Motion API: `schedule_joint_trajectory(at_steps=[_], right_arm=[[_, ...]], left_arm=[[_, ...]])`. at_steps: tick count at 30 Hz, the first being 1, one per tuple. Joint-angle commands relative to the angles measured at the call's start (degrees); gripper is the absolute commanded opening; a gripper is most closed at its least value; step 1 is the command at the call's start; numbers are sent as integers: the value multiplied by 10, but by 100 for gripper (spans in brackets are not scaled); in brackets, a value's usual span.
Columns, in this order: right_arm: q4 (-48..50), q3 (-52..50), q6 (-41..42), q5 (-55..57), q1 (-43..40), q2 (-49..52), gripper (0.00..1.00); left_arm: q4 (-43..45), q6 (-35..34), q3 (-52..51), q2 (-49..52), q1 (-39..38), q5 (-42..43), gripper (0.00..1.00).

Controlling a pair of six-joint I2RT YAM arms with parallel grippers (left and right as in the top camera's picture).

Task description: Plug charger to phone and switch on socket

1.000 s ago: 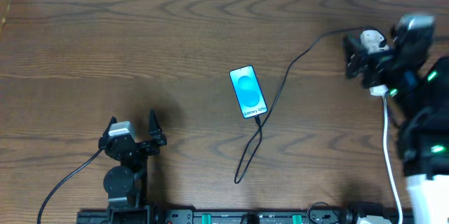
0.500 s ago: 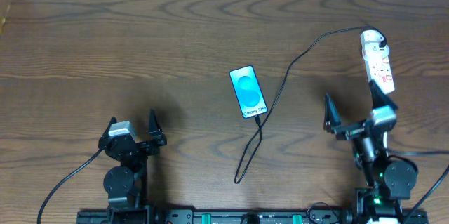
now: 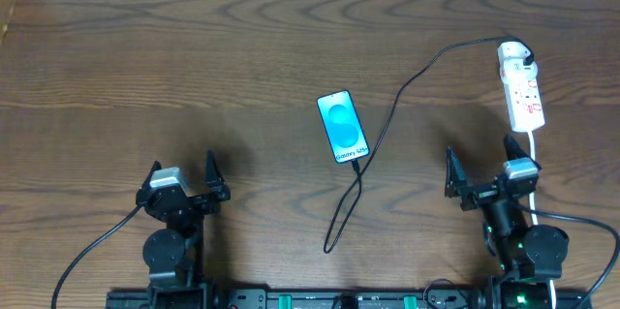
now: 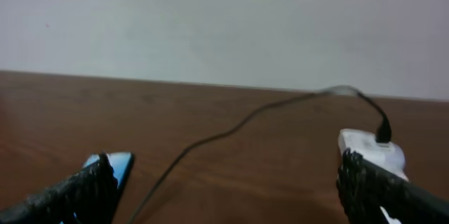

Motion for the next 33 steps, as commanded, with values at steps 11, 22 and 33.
schedule_joint_trajectory(at_steps=[11,22,33], right_arm=[[-147,-1,1,26,8,-117,99],[-148,-1,1,26,8,-117,99],[-148,-1,1,26,8,-117,99]], left_arm=[[-23,12,-11,-3,3,-6,95],[-23,11,-11,-3,3,-6,95],[-23,12,-11,-3,3,-6,95]])
